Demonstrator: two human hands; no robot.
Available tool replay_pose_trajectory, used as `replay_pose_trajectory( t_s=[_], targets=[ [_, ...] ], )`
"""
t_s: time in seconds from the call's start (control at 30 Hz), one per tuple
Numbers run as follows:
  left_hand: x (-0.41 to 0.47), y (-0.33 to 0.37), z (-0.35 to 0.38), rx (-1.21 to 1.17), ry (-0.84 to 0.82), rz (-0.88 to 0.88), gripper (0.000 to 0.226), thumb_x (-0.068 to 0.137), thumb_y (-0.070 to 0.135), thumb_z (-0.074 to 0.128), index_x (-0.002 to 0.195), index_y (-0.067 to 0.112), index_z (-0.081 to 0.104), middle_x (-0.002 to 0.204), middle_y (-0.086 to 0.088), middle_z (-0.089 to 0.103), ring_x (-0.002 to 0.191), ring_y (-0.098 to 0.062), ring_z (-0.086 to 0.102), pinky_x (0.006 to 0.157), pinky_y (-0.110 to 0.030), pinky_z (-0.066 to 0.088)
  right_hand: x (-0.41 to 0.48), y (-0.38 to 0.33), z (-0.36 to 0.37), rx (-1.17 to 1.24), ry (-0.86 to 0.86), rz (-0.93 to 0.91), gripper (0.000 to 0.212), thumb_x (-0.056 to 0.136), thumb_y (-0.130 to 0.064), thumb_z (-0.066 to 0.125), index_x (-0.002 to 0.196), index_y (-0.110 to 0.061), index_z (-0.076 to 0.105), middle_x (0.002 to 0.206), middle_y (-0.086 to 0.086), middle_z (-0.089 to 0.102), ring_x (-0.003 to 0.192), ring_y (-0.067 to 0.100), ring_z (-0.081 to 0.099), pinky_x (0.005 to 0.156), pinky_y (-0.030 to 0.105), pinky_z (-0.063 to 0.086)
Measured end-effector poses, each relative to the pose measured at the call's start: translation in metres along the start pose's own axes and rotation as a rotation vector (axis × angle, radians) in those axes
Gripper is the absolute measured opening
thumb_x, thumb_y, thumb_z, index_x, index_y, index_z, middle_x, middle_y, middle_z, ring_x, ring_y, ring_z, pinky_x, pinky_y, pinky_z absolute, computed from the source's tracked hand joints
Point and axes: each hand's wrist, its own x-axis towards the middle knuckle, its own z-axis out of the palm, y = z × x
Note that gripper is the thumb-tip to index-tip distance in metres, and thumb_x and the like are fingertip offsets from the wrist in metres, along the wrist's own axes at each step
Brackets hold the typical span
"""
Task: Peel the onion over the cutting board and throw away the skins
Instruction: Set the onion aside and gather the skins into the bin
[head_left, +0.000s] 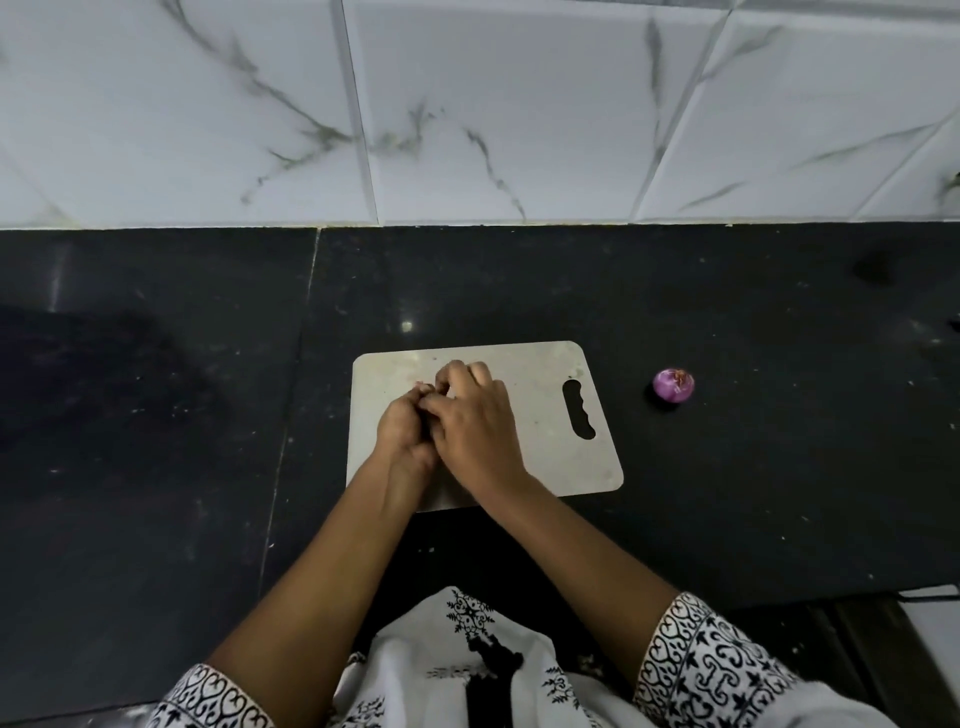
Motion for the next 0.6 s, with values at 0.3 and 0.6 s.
replay_pose_trajectory(
  t_s=[0.3,0.6],
  targets=[
    [-0.010,-0.018,0.006,-0.112,0.136,0.051,0.032,0.099,0.025,0.042,0.074,0.010,0.055,0.069,-0.002,0.055,0.065,-0.013,0.055,0.049,-0.019,0.051,-0.029,0.023,0.001,0.425,-0.107,0.034,0.025,0.081,-0.005,0.063,0.104,-0.010,0.071,0.114,0.006,0.066,0.105,0.019,0.061,0.093,0.028,0.049],
    [-0.008,0.009,-0.020,-0.258,-0.047,0.025,0.037,0.101,0.024,0.035,0.066,0.018,0.043,0.040,0.008,0.032,0.031,-0.003,0.027,0.029,-0.014,0.022,-0.042,0.071,-0.005,0.469,-0.197,0.432,0.016,0.078,-0.015,0.073,0.094,-0.017,0.073,0.092,-0.001,0.070,0.086,0.009,0.064,0.081,0.024,0.051]
  ],
)
